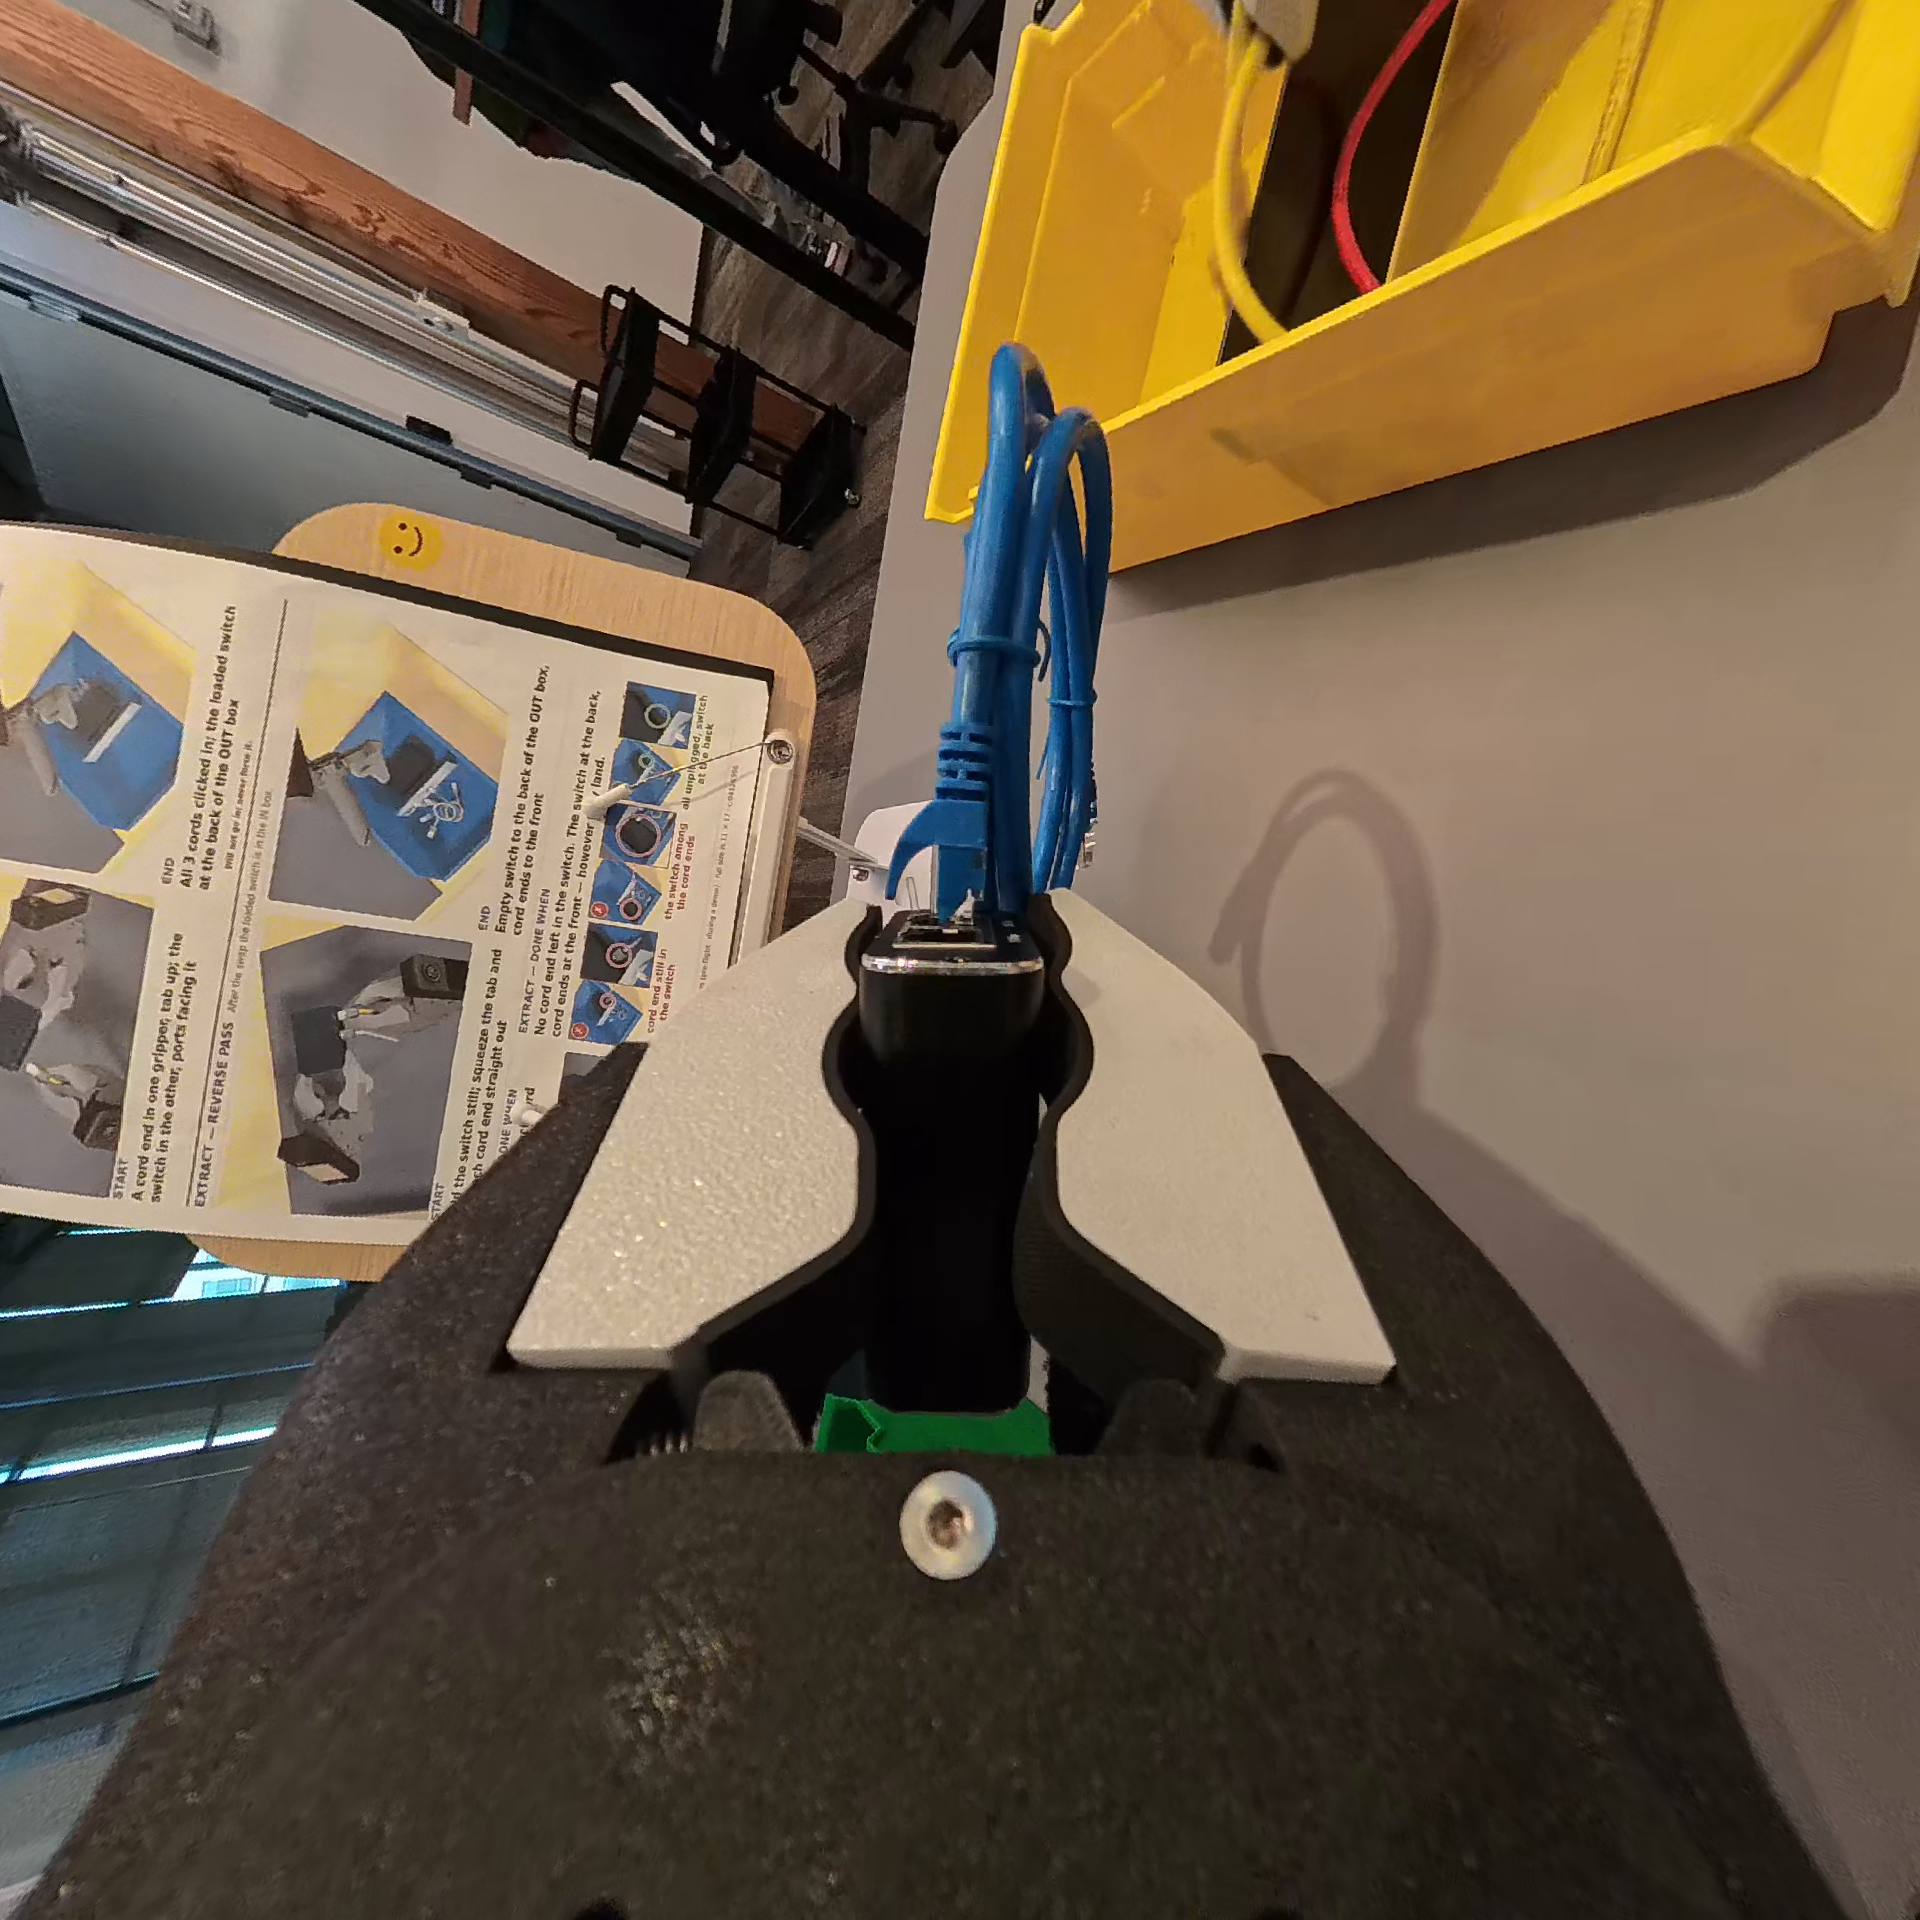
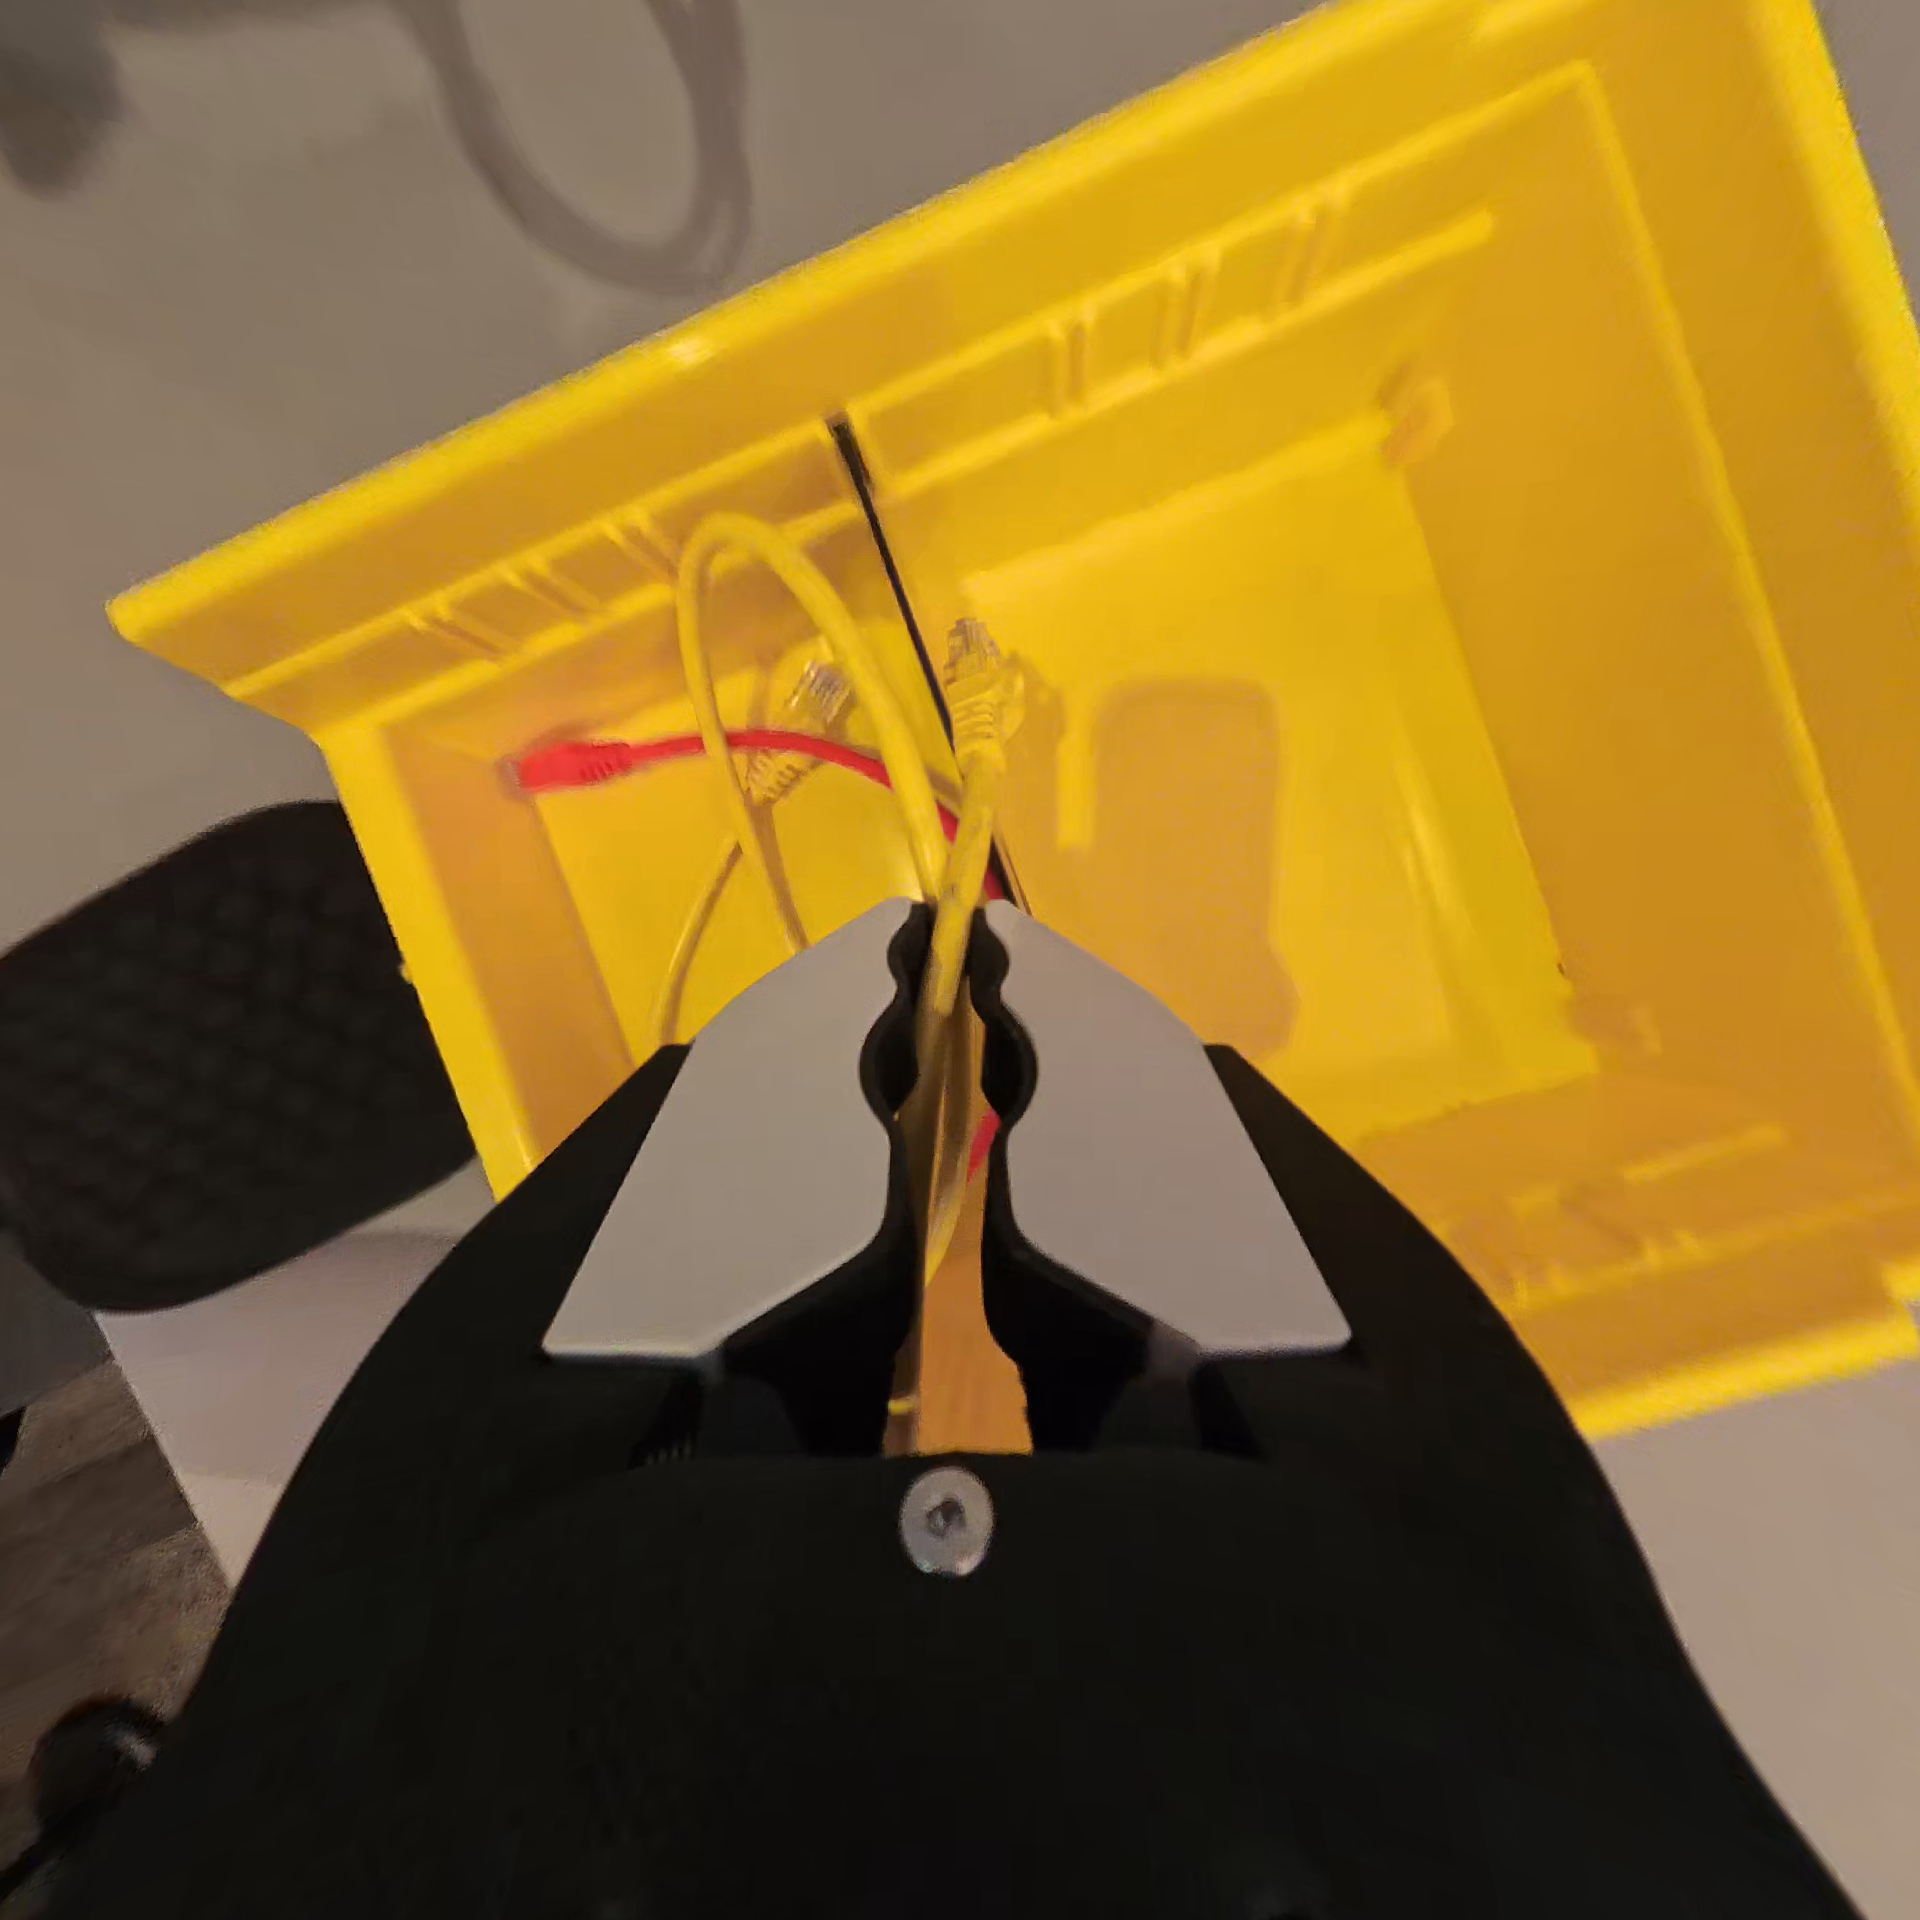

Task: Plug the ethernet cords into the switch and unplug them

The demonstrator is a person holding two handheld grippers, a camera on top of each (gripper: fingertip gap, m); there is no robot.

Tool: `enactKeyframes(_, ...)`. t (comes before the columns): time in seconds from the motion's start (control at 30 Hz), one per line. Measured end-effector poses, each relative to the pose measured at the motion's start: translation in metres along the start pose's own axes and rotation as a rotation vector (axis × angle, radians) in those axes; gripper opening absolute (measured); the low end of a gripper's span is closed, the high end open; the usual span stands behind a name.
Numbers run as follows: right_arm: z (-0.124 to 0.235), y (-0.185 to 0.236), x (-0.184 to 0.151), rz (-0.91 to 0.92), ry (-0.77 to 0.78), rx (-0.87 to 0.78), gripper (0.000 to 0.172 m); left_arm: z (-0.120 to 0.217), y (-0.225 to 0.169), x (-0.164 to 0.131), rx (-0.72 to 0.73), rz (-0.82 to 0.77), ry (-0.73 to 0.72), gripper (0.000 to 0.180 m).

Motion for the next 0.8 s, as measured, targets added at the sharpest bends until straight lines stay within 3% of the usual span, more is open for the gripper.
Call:
enactKeyframes(0.13, -0.002, 0.011, 0.022, 0.082, -0.164, 0.065, 0.008, 0.000, -0.001, 0.001, 0.000, -0.004, -0.001, 0.026)
enactKeyframes(0.23, 0.012, 0.011, 0.031, 0.116, -0.293, 0.018, 0.007, 0.000, -0.001, 0.001, -0.005, -0.004, -0.004, 0.026)
enactKeyframes(0.33, 0.023, 0.033, 0.027, 0.094, -0.388, 0.188, 0.007, -0.001, -0.002, 0.002, -0.007, -0.010, -0.002, 0.026)
enactKeyframes(0.4, 0.013, 0.038, 0.010, 0.029, -0.276, 0.261, 0.007, -0.002, -0.003, 0.002, -0.009, -0.010, -0.003, 0.026)
enactKeyframes(0.53, -0.017, 0.027, -0.017, -0.009, 0.002, 0.220, 0.007, -0.006, -0.007, 0.003, -0.018, -0.021, 0.004, 0.026)
enactKeyframes(0.6, -0.025, 0.034, -0.007, 0.038, 0.015, 0.243, 0.007, -0.008, -0.009, 0.003, -0.022, -0.025, 0.009, 0.026)
enactKeyframes(0.8, -0.027, 0.042, 0.002, 0.173, 0.076, 0.105, 0.011, -0.010, -0.011, 0.001, -0.033, -0.019, 0.014, 0.026)
Point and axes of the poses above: each gripper's, where its closed fingertips meet, z back along the fingers, x out of its top, y = z × x across the jaws, the point moved 3 cm from there along z, back along the fingers, and after that the axes turned 3 degrees about x, right-handed, at the moved point
